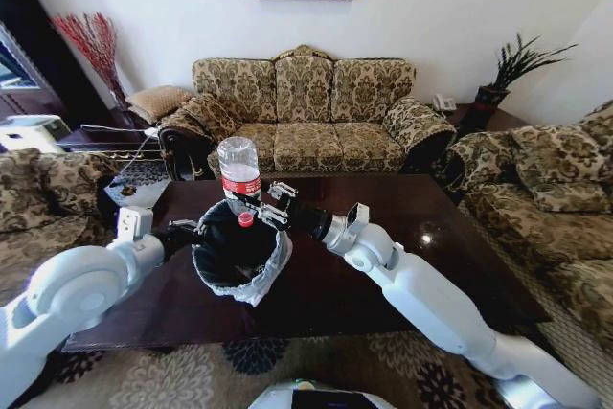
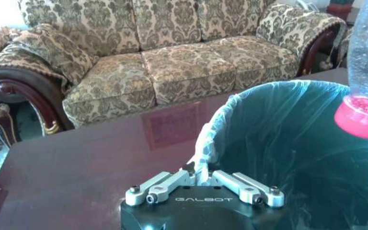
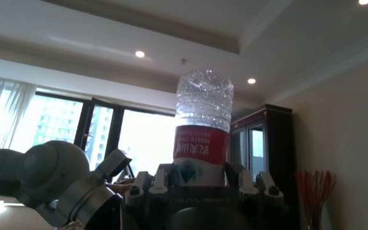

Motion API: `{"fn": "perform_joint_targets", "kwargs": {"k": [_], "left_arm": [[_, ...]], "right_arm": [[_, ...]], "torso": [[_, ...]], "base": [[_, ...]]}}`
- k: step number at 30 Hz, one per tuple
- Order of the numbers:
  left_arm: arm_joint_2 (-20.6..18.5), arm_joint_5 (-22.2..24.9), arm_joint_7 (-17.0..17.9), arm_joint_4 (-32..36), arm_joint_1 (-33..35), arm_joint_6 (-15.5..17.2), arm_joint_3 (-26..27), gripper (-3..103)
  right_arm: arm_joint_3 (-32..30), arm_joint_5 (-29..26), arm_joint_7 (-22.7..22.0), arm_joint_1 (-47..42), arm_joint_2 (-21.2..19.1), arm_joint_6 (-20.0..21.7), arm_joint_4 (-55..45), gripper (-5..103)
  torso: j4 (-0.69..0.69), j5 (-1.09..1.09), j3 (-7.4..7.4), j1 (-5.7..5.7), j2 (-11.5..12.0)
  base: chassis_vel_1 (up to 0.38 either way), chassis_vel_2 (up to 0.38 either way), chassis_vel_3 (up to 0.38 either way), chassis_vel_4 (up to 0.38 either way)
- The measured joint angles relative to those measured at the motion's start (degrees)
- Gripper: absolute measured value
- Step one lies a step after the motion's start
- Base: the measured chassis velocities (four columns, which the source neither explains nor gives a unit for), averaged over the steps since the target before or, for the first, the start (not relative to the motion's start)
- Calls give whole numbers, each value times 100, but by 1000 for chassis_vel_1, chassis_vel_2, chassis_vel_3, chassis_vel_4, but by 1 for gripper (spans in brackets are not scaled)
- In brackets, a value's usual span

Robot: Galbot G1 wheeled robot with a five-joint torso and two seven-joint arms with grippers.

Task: Move to the front of the table and place the trash on the table into the trash bin.

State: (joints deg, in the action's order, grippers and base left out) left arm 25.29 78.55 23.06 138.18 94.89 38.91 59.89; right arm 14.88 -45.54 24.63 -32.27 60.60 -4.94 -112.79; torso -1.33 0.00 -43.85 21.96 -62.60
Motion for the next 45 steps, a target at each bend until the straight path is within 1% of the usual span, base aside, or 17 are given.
{"fn": "perform_joint_targets", "kwargs": {"k": [1, 2, 3, 6, 8, 13, 19, 26, 29, 30, 33, 34, 35, 37, 38, 41, 45], "left_arm": [[7, -1, -2, 11, 0, -1, 0, 1], [16, -2, -4, 31, 6, -2, 3, 1], [16, -2, -4, 31, 6, -2, 3, 1], [22, -1, -6, 75, 30, -2, 21, 1], [18, 1, -5, 84, 37, -1, 26, 1], [-90, 12, 16, 81, 75, 21, 46, 1], [-194, 25, 106, -119, 19, 15, 57, 1], [-151, -10, 290, -503, -102, -132, 124, 1], [-52, -190, 360, -795, -176, -284, 145, 1], [-52, -190, 360, -795, -176, -284, 145, 1], [81, -451, 389, -976, -253, -426, 145, 1], [81, -451, 389, -976, -253, -426, 145, 1], [164, -547, 410, -1037, -312, -537, 145, 1], [300, -713, 478, -1082, -401, -718, 146, 1], [300, -713, 478, -1082, -401, -718, 146, 1], [579, -1051, 514, -1055, -463, -912, 223, 1], [940, -1190, 504, -852, -324, -1062, 243, 1]], "right_arm": [[8, 0, -1, 0, 5, -5, 6, 51], [25, 2, -2, 0, 20, -27, 29, 61], [25, 2, -2, 0, 20, -27, 29, 61], [40, 1, -7, 0, 44, -48, 48, 78], [44, -1, -12, 0, 48, -49, 48, 78], [-52, -101, -145, -56, 65, -59, -49, 97], [-449, -365, -527, -221, 39, 15, -371, 100], [-1155, -759, -1404, -387, -219, 103, -716, 100], [-1400, -729, -2224, -542, -285, 120, -626, 100], [-1400, -729, -2224, -542, -285, 120, -626, 100], [-1511, -633, -3229, -737, -267, 874, -524, 100], [-1511, -633, -3229, -737, -267, 874, -524, 100], [-1511, -789, -3804, -779, -196, 1359, -450, 100], [-1453, -1110, -4494, -778, -35, 1832, -238, 100], [-1453, -1110, -4494, -778, -35, 1832, -238, 100], [-1220, -1416, -5184, -628, 281, 2108, 254, 100], [-964, -1246, -5266, -504, 682, 2143, 889, 100]], "torso": [[0, 0, 0, 0, 0], [0, 0, 0, 0, 0], [0, 0, 0, 0, 0], [0, 0, 0, 0, 0], [0, 0, 0, 0, 0], [0, 0, 0, 0, 0], [0, 1, 0, 0, 0], [1, 0, 0, 0, 0], [1, -1, 0, 0, 0], [1, -1, 0, 0, 0], [-1, -1, 0, 0, 0], [-1, -1, 0, 0, 0], [1, 0, 0, 0, 0], [2, 0, 0, 0, 0], [2, 0, 0, 0, 0], [0, 0, -1, 1, 0], [-2, -1, 0, 1, 0]], "base": [[0, 0, 0, 0], [0, 0, 0, 0], [0, 0, 0, 0], [0, 0, 0, 0], [0, 0, 0, 0], [0, 0, 0, 0], [0, 0, 0, 0], [0, 0, 0, 0], [0, 0, 0, 0], [0, 0, 0, 0], [0, 0, 0, 0], [0, 0, 0, 0], [0, 0, 0, 0], [0, 0, 0, 0], [0, 0, 0, 0], [0, 0, 0, 0], [0, 0, 0, 0]]}}
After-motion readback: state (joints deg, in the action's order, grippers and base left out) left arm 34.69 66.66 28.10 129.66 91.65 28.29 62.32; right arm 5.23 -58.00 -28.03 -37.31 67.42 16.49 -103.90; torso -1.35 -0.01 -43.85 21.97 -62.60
